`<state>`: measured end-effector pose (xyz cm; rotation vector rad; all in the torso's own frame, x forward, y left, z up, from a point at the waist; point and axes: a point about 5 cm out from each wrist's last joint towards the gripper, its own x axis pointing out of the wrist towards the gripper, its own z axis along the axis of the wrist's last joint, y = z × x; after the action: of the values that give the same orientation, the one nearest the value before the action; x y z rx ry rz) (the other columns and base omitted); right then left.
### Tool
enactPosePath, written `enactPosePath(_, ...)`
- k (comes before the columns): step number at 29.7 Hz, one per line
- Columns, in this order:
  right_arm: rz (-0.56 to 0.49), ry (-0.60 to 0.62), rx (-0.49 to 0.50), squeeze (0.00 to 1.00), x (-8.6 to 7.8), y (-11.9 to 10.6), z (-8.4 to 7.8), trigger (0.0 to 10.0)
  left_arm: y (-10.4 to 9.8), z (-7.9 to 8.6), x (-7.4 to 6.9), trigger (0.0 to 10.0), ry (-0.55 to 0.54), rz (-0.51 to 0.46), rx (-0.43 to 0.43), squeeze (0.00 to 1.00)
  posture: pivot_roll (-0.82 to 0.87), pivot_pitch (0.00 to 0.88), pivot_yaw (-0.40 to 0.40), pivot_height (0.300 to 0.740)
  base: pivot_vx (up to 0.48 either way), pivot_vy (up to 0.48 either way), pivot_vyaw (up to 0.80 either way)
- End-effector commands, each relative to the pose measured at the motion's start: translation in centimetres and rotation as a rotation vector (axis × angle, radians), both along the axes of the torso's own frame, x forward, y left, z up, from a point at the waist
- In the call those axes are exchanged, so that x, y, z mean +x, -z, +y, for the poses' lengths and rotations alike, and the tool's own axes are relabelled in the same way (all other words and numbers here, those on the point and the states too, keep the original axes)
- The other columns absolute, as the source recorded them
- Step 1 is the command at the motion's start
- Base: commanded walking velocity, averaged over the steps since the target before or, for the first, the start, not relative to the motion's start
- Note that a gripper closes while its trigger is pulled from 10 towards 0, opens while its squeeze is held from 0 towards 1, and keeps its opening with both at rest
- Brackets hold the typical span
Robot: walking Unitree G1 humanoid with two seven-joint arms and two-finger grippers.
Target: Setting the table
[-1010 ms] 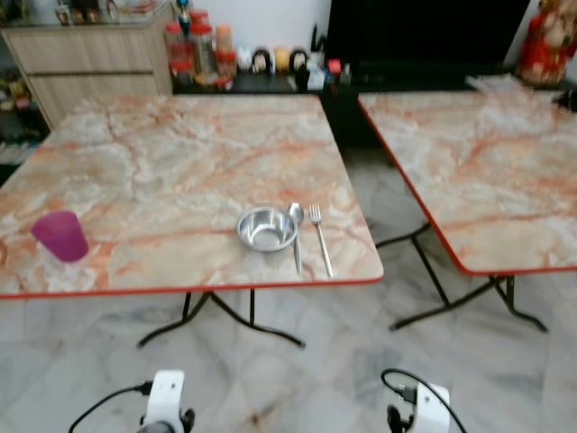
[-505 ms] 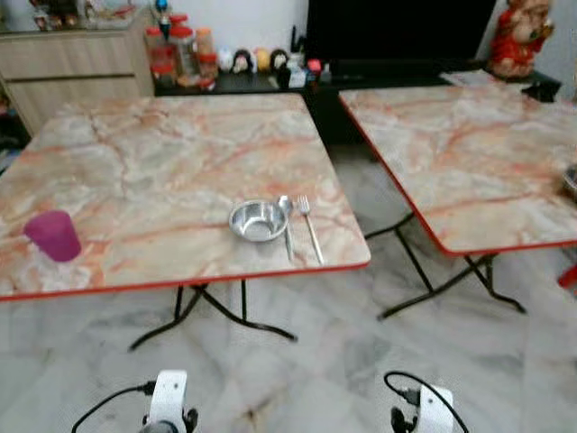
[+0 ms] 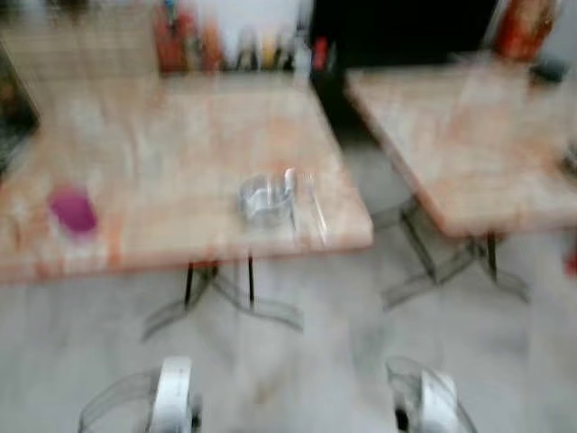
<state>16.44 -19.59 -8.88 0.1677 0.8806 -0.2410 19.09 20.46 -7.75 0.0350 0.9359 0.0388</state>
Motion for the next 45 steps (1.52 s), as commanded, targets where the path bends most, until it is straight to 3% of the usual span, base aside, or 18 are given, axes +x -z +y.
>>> enactPosePath(1,0.004,0.006,0.001,0.0,-0.1,0.0,-0.1,10.0,-0.2,-0.4,0.6,10.0,0.018,-0.014,0.0,0.0,-0.01,0.0,-0.016,0.74,0.0,0.0,0.0)
enactPosePath(4,0.007,0.002,-0.001,0.0,-0.1,0.0,0.0,10.0,-0.2,-0.4,0.6,10.0,0.018,-0.014,0.0,0.0,-0.01,0.0,-0.016,0.74,0.0,0.0,0.0)
enactPosePath(7,-0.015,0.027,0.023,0.0,0.0,0.0,0.3,10.0,-1.0,-0.2,1.8,10.0,0.007,-0.076,0.005,0.0,0.0,0.0,-0.004,0.74,0.351,0.0,0.0)
enactPosePath(28,-0.009,0.019,0.014,0.0,-0.1,0.1,0.2,10.0,-0.9,-0.3,1.6,10.0,0.008,-0.07,-0.001,0.0,0.0,0.0,-0.006,0.74,0.389,0.0,0.14)
enactPosePath(45,-0.001,0.009,0.008,0.0,-0.1,0.0,0.1,10.0,-0.6,-0.5,1.1,10.0,0.005,-0.051,-0.014,0.0,0.0,0.0,-0.011,0.74,0.0,0.0,0.0)
